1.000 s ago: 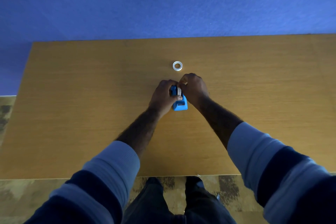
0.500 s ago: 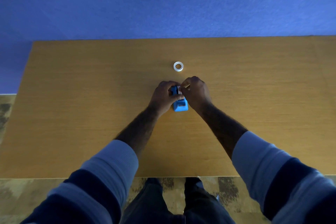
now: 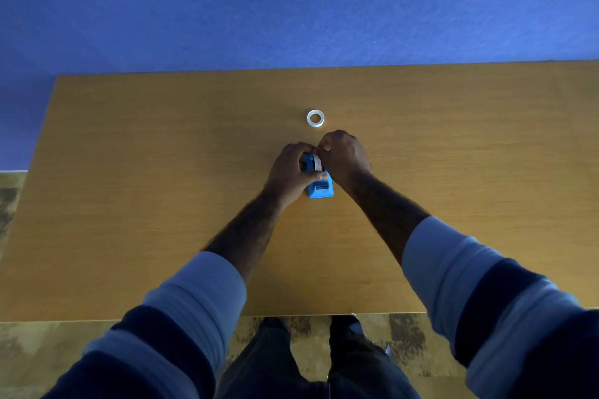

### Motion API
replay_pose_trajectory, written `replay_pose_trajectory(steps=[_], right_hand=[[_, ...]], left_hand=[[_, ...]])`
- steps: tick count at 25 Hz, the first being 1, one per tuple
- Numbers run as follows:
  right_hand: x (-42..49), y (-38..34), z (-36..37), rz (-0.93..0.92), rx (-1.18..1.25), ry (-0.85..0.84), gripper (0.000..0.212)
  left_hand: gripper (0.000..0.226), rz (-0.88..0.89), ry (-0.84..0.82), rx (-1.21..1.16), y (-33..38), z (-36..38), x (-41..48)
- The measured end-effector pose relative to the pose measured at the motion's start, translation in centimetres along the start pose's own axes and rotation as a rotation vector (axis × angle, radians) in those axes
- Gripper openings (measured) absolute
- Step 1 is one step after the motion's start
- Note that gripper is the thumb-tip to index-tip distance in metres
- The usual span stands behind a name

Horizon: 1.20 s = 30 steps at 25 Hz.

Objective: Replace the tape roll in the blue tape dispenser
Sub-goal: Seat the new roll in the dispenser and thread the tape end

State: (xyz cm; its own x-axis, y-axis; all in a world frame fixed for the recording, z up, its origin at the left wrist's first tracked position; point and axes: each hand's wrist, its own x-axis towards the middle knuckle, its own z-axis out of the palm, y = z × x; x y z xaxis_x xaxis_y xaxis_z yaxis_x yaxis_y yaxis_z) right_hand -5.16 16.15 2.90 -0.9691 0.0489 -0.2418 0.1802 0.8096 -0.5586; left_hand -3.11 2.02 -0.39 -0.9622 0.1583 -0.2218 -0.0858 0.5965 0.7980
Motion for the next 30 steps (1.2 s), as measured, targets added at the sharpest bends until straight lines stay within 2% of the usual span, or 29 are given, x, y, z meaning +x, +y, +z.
replay_pose_trajectory(steps=[8, 14, 20, 23, 30], right_hand=[[-2.0, 0.5, 0.5, -0.065, -0.028, 0.102, 0.014], [-1.2, -0.8, 0.5, -0.017, -0.127, 0.089, 0.014], [-1.2, -0.6, 0.2, -0.022, -0.087, 0.059, 0.016], [-2.1, -0.1, 0.5, -0.046, -0.05, 0.101, 0.014], [-2.4, -0.4, 0.9, -0.045, -0.138, 0.142, 0.012]], left_hand=[[0.047, 0.017, -0.001, 0.008, 0.1, -0.1, -0.1], [0.046, 0.027, 0.009, 0.077, 0.1, 0.0, 0.1], [0.052, 0.024, 0.003, 0.047, -0.6, 0.4, 0.0], [0.048, 0.052, -0.001, 0.024, -0.8, 0.2, -0.1], [0.039, 0.051, 0.047, 0.062, 0.0, 0.5, -0.2]])
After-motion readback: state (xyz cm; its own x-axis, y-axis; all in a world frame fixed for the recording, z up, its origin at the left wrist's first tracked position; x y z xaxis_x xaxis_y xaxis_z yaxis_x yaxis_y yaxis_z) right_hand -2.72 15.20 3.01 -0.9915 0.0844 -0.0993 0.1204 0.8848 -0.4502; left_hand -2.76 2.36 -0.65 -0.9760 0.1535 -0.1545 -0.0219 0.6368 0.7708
